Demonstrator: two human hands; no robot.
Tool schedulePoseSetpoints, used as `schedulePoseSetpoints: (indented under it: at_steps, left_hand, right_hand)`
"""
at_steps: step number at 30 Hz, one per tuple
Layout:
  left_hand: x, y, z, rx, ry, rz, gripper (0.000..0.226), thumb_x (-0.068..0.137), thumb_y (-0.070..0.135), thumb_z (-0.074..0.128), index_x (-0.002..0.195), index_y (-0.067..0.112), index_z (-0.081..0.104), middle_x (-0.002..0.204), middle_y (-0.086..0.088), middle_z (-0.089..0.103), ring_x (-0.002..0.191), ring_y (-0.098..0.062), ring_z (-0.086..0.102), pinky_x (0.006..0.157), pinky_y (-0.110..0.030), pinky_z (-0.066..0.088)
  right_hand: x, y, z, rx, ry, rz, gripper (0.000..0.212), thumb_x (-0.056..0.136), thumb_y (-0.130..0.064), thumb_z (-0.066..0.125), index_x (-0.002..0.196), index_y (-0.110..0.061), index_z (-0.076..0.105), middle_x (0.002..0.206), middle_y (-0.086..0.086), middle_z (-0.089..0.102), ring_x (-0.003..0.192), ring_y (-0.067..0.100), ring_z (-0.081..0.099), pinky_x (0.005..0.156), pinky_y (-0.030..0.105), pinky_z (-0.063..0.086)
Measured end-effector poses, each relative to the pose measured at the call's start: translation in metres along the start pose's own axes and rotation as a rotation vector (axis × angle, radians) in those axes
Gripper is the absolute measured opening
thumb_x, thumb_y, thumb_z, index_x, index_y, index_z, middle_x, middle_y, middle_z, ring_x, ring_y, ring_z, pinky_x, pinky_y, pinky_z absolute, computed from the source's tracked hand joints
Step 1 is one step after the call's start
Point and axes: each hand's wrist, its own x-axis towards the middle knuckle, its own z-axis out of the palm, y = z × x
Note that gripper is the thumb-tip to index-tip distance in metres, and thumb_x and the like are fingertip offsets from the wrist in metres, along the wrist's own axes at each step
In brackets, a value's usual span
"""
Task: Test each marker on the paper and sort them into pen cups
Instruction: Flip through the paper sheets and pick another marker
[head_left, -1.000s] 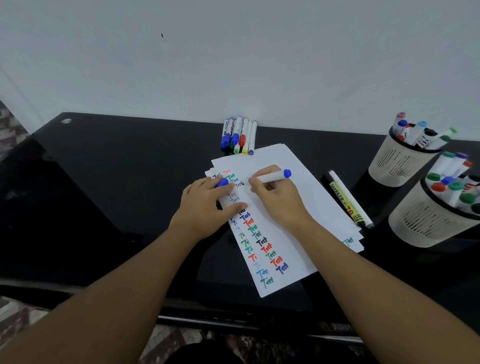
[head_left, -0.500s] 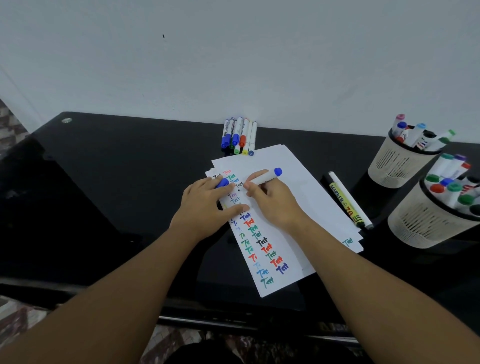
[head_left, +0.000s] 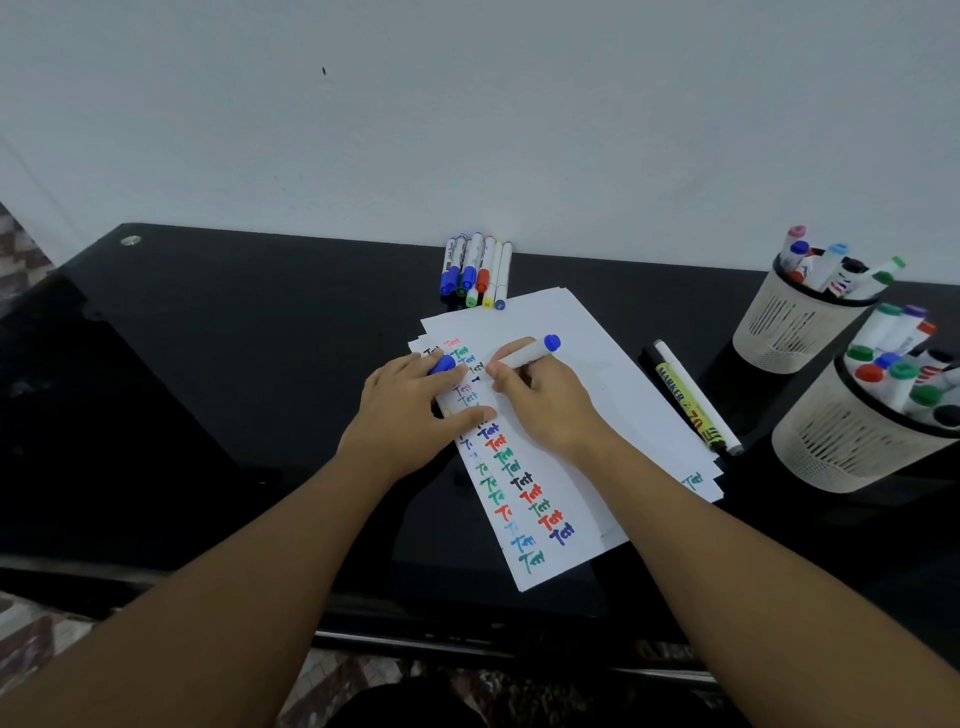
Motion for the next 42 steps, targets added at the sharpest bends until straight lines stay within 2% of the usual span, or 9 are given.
schedulePoseSetpoints:
  at_steps: [5,8,14,23,29,33,39,42]
  left_hand:
    - [-0.0005,0.0002,0.0013,-0.005,-0.003,-0.004,0.081,0.084,0.083,0.044,0.151,0.039,0.043,0.163,0.008,0.031,0.151,-0.015,0.022,0.125,-0.045,0.015]
    - [-0.0003,0.0006,0.0007,-0.006,-0.006,-0.007,0.080,0.084,0.083,0.044,0.151,0.039,0.043,0.164,0.008,0.031,0.152,-0.015,0.021,0.125,-0.044,0.014]
    - [-0.0013,0.0024,-0.0009,-0.008,-0.011,-0.009,0.080,0.085,0.082,0.045,0.152,0.039,0.042,0.164,0.009,0.030,0.152,-0.015,0.020,0.125,-0.044,0.013]
    - [-0.0007,0.0022,-0.0002,-0.008,-0.010,-0.007,0.081,0.084,0.082,0.045,0.152,0.038,0.043,0.164,0.008,0.031,0.151,-0.016,0.022,0.125,-0.046,0.015]
    - [-0.0003,0.0009,-0.0003,-0.009,0.004,-0.002,0.079,0.085,0.081,0.046,0.151,0.038,0.044,0.163,0.008,0.032,0.151,-0.015,0.022,0.124,-0.045,0.015]
    - [-0.0008,0.0016,-0.0004,-0.011,-0.003,-0.011,0.078,0.085,0.081,0.046,0.151,0.039,0.043,0.163,0.009,0.031,0.151,-0.015,0.021,0.125,-0.044,0.014]
    - [-0.0007,0.0023,-0.0016,-0.015,0.007,-0.005,0.077,0.086,0.080,0.047,0.151,0.039,0.044,0.163,0.008,0.032,0.151,-0.016,0.022,0.124,-0.044,0.015]
    - [-0.0004,0.0021,-0.0013,-0.020,0.011,-0.001,0.075,0.085,0.080,0.048,0.149,0.041,0.046,0.163,0.008,0.032,0.151,-0.016,0.023,0.124,-0.046,0.017]
  right_hand:
    - [-0.0030,0.0015,-0.0009,0.041,0.029,0.039,0.033,0.105,-0.046,0.050,0.110,-0.017,0.064,0.094,0.002,0.072,0.085,0.017,0.071,0.085,0.044,0.061]
    - [-0.0037,0.0011,-0.0019,0.093,0.047,0.048,0.031,0.106,-0.046,0.050,0.113,-0.018,0.064,0.096,0.001,0.073,0.088,0.015,0.071,0.088,0.041,0.060]
    - [-0.0034,0.0002,-0.0021,0.023,0.036,0.019,0.024,0.107,-0.043,0.048,0.117,-0.025,0.060,0.103,0.000,0.071,0.092,0.013,0.069,0.087,0.035,0.059]
    - [-0.0032,0.0016,-0.0018,0.041,0.049,0.021,0.028,0.107,-0.044,0.048,0.117,-0.021,0.060,0.101,0.000,0.070,0.089,0.015,0.070,0.087,0.039,0.061]
    - [-0.0020,-0.0001,-0.0016,0.003,0.037,0.010,0.032,0.108,-0.041,0.046,0.126,-0.019,0.061,0.108,0.001,0.070,0.096,0.015,0.067,0.088,0.032,0.056]
    - [-0.0033,0.0005,-0.0018,-0.014,0.035,0.019,0.030,0.107,-0.044,0.047,0.116,-0.018,0.059,0.099,0.002,0.070,0.086,0.016,0.069,0.081,0.036,0.060]
    - [-0.0032,-0.0016,-0.0022,0.012,0.056,0.021,0.028,0.108,-0.042,0.046,0.120,-0.021,0.060,0.105,-0.001,0.069,0.093,0.015,0.068,0.084,0.030,0.056]
    - [-0.0045,-0.0027,-0.0023,-0.026,0.043,0.030,0.026,0.108,-0.043,0.046,0.114,-0.021,0.058,0.099,0.000,0.069,0.087,0.016,0.069,0.081,0.031,0.057]
